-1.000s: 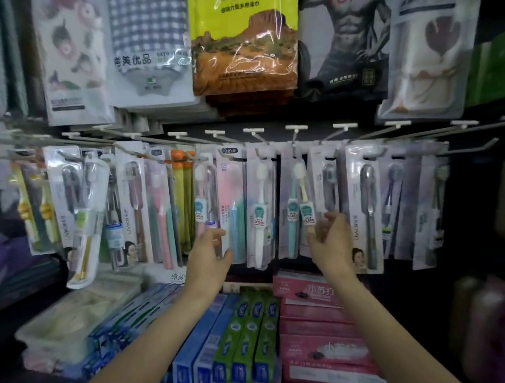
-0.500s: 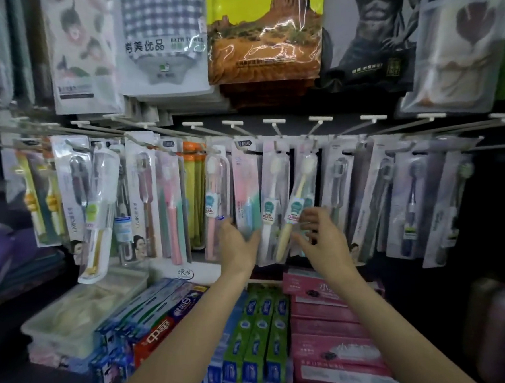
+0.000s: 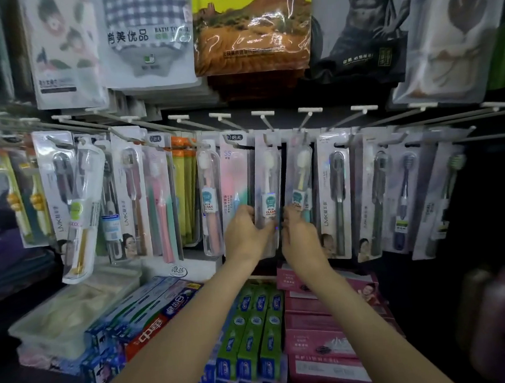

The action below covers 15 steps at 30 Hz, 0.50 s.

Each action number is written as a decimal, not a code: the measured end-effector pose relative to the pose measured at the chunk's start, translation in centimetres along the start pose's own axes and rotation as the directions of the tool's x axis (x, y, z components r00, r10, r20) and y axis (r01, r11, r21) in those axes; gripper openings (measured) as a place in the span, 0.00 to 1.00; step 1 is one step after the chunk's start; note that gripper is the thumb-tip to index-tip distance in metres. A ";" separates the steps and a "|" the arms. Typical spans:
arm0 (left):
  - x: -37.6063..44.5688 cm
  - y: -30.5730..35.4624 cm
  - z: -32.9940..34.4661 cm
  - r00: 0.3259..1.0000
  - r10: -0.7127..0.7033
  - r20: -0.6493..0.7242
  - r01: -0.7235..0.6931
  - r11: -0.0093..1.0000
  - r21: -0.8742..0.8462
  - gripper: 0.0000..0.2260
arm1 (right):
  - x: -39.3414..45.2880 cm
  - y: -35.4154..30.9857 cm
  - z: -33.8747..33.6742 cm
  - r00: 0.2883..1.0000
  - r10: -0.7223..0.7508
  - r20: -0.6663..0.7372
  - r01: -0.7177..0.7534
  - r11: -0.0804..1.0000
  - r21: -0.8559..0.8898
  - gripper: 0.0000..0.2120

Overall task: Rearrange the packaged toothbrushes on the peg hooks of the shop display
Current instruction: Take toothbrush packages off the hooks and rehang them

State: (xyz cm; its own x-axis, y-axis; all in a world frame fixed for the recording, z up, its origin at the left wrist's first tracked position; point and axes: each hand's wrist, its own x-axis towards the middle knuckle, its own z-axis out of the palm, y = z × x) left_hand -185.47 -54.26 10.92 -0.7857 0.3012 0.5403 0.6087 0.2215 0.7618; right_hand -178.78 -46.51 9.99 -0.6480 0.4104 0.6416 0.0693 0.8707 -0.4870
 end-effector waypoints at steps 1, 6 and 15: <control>0.0 -0.2 -0.4 0.999 0.020 0.027 -0.020 1.000 -0.018 0.12 | 0.2 -0.2 0.1 0.998 0.056 0.028 -0.057 0.996 0.064 0.21; 0.0 -0.6 -4.3 0.980 0.096 0.176 -0.078 0.991 -0.104 0.16 | 0.6 -1.9 0.5 0.977 0.178 0.117 -0.212 0.857 0.470 0.16; -1.4 0.0 -6.6 0.978 0.205 0.038 -0.208 0.975 0.084 0.15 | -1.7 -4.0 -0.7 0.963 0.254 0.084 -0.251 0.749 0.614 0.09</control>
State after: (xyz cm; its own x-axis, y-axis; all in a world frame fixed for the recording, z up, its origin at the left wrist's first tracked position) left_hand -185.07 -60.79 12.54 -0.6393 0.3750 0.6713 0.7657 0.2311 0.6002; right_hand -177.48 -50.50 11.27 -0.6705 0.5941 0.4444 -0.2508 0.3823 -0.8894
